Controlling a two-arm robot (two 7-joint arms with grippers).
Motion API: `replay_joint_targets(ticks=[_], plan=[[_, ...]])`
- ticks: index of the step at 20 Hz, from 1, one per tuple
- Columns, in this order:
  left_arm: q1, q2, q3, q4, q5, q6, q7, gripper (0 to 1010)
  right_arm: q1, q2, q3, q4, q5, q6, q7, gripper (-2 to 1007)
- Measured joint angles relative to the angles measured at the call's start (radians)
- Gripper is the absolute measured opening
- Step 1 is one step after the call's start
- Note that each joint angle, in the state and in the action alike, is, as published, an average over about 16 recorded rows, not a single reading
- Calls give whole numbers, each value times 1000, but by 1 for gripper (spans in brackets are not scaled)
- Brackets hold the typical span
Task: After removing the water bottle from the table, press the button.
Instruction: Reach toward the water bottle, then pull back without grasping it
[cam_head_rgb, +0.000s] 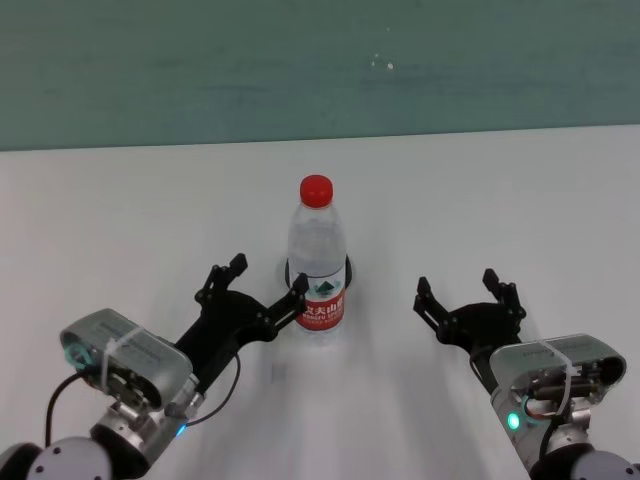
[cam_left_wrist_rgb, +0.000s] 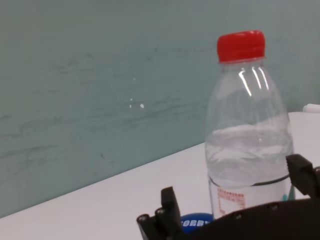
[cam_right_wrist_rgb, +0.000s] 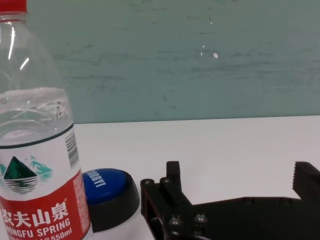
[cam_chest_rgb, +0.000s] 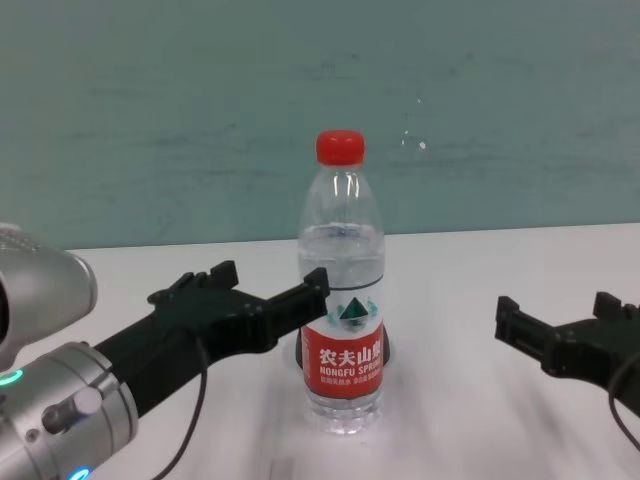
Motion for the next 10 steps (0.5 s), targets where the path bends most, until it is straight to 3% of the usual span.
replay_joint_targets(ticks=[10], plan=[[-20,-3,12,16,1,4,-1,1003,0,0,0,0,0,0,0,1000]])
